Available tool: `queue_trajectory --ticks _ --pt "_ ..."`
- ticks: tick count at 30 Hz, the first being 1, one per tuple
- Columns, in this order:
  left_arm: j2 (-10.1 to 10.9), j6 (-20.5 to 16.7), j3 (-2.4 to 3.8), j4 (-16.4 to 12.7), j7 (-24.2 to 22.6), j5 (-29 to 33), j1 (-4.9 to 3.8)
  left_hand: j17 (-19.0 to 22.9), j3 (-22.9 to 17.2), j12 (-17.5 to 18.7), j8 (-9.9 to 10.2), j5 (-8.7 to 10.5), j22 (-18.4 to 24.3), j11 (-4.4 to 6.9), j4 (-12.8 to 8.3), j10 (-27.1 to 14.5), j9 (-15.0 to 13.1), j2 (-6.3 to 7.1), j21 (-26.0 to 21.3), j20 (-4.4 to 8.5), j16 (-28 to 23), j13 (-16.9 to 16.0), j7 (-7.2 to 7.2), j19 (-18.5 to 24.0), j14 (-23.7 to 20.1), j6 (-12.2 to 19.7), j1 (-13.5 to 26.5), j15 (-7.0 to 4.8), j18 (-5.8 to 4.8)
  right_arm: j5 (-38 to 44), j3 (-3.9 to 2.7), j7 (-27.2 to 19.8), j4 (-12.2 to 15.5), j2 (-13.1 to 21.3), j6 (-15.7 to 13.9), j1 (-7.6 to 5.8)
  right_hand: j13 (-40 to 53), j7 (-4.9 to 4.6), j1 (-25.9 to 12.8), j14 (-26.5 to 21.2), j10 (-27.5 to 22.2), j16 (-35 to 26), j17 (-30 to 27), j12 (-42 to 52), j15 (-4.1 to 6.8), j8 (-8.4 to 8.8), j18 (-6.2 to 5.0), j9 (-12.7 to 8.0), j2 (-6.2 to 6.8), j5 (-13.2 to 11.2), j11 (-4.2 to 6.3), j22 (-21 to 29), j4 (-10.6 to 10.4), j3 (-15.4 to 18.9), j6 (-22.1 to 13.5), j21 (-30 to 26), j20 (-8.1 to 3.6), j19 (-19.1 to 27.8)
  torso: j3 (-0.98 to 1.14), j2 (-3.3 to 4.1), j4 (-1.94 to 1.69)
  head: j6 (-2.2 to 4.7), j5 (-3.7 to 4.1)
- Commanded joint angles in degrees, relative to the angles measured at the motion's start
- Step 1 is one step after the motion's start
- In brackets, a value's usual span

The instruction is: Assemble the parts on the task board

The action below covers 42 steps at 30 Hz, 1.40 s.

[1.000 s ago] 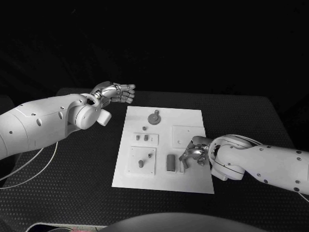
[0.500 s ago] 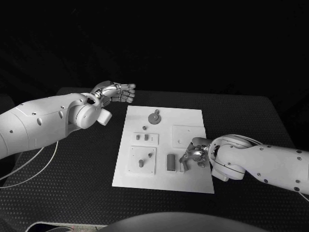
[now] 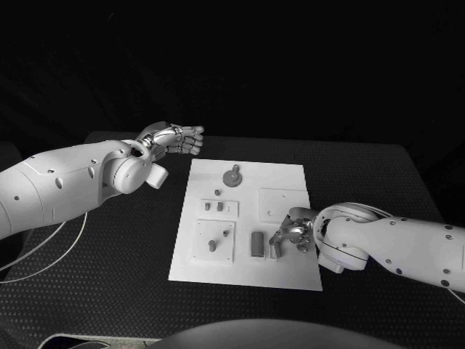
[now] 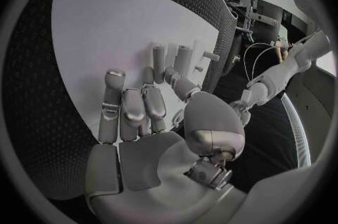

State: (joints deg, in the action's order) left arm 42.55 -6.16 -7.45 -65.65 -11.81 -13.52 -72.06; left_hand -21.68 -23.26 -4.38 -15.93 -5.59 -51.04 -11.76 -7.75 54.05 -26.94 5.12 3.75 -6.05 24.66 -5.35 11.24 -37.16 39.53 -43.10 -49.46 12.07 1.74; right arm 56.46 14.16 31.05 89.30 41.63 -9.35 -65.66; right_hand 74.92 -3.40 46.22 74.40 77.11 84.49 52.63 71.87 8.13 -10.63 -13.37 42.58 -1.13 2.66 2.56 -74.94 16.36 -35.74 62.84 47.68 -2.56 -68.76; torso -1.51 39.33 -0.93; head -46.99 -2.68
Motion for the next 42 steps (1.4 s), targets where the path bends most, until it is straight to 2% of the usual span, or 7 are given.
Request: queue_trajectory --ticks 1,5,18,25,30,35,42 --pt "-0.08 0.82 0.03 -0.09 -0.33 0.24 -0.05 -0.10 0.07 -0.28 -0.26 0.14 0.10 0.02 -0.31 0.38 0.09 -0.43 0.24 -0.32 -0.29 0.10 0.93 0.07 0.23 -0.54 0.11 0.01 0.46 -1.05 0.02 -0.50 0.19 -0.40 0.54 0.12 2.11 -0.42 -0.80 0.14 -0.45 0.28 0.03 0.15 0.35 -0.17 -1.63 -0.13 0.19 0.07 -0.03 -0.87 -0.20 0.21 0.92 -0.18 -0.15 -0.26 0.01 0.01 -0.03 0.06 0.01" --pt "-0.09 0.83 0.03 -0.12 -0.31 0.24 -0.05 -0.11 0.07 -0.28 -0.26 0.14 0.11 0.02 -0.32 0.38 0.09 -0.43 0.24 -0.32 -0.29 0.12 0.93 0.07 0.23 -0.54 0.11 0.01 0.46 -1.28 0.02 -0.62 0.14 -0.60 0.81 0.20 2.04 -0.41 -1.94 0.13 -0.52 0.26 -0.02 0.04 0.36 -0.14 -1.63 -0.25 0.96 0.06 -0.03 -0.83 -0.54 0.44 0.93 -0.26 -0.13 -0.32 -0.01 0.02 -0.03 0.01 0.00" --pt "-0.06 0.79 0.03 -0.14 -0.25 0.23 -0.05 -0.13 0.05 -0.27 -0.26 0.13 0.12 0.02 -0.36 0.39 0.10 -0.49 0.25 -0.31 -0.31 0.15 0.93 0.07 0.24 -0.54 0.08 0.01 0.46 -1.76 0.02 -1.15 0.35 -0.67 0.98 0.28 1.94 -0.36 -4.82 0.11 -0.62 0.15 -0.33 -0.20 0.44 -0.05 -1.63 -0.62 5.31 0.06 0.04 -0.69 -3.34 -0.14 0.95 -0.60 -0.38 -0.60 0.00 0.01 0.01 -0.15 -0.10" --pt "-0.08 0.81 0.03 -0.13 -0.24 0.22 -0.05 -0.15 0.04 -0.27 -0.26 0.12 0.13 0.02 -0.39 0.39 0.11 -0.52 0.25 -0.31 -0.33 0.17 0.93 0.08 0.24 -0.54 0.06 0.01 0.46 -1.76 0.02 -1.55 0.51 -0.67 1.04 0.29 1.90 -0.35 -4.86 0.12 -0.65 0.14 -0.35 -0.26 0.45 -0.06 -1.63 -0.66 5.72 0.07 0.04 -0.70 -3.74 -0.46 0.96 -0.63 -0.44 -0.66 0.02 0.02 -0.02 -0.18 -0.13" --pt "-0.07 0.80 0.03 -0.11 -0.24 0.22 -0.05 -0.16 0.04 -0.27 -0.26 0.12 0.13 0.02 -0.40 0.40 0.11 -0.54 0.25 -0.32 -0.33 0.18 0.93 0.08 0.25 -0.54 0.05 0.01 0.46 -1.81 0.02 -1.69 0.76 -0.67 1.28 0.31 2.00 -0.31 -4.19 0.20 -0.54 0.18 -0.22 -0.12 0.48 -0.10 -1.63 -0.66 5.25 0.07 0.09 -0.73 -3.59 -0.98 1.01 -0.62 -0.56 -0.72 0.02 0.01 -0.02 -0.19 -0.16" --pt "-0.05 0.76 0.03 -0.11 -0.25 0.22 -0.05 -0.16 0.04 -0.27 -0.26 0.12 0.14 0.02 -0.43 0.40 0.12 -0.56 0.25 -0.32 -0.34 0.19 0.93 0.08 0.25 -0.54 0.04 0.01 0.46 -1.74 0.02 -1.57 0.68 -0.60 1.51 0.33 2.15 -0.30 0.26 0.29 -0.31 0.31 -0.10 0.10 0.51 -0.26 -1.63 -0.58 1.95 0.07 0.08 -0.98 0.14 -2.52 1.05 -0.40 -0.82 -0.75 0.00 0.00 0.00 -0.23 -0.12" --pt "0.01 0.74 0.03 -0.15 -0.23 0.21 -0.05 -0.18 0.05 -0.26 -0.26 0.13 0.15 0.02 -0.46 0.39 0.13 -0.56 0.25 -0.32 -0.35 0.21 0.94 0.08 0.25 -0.54 0.04 0.01 0.45 -1.64 0.02 -1.51 0.39 -0.45 1.26 0.33 2.02 -0.38 0.98 0.19 -0.44 0.28 -0.22 -0.10 0.41 -0.30 -1.63 -0.57 1.66 0.07 0.01 -1.03 0.29 -1.92 0.98 -0.36 -0.58 -0.61 0.00 -0.01 0.02 -0.17 -0.14"
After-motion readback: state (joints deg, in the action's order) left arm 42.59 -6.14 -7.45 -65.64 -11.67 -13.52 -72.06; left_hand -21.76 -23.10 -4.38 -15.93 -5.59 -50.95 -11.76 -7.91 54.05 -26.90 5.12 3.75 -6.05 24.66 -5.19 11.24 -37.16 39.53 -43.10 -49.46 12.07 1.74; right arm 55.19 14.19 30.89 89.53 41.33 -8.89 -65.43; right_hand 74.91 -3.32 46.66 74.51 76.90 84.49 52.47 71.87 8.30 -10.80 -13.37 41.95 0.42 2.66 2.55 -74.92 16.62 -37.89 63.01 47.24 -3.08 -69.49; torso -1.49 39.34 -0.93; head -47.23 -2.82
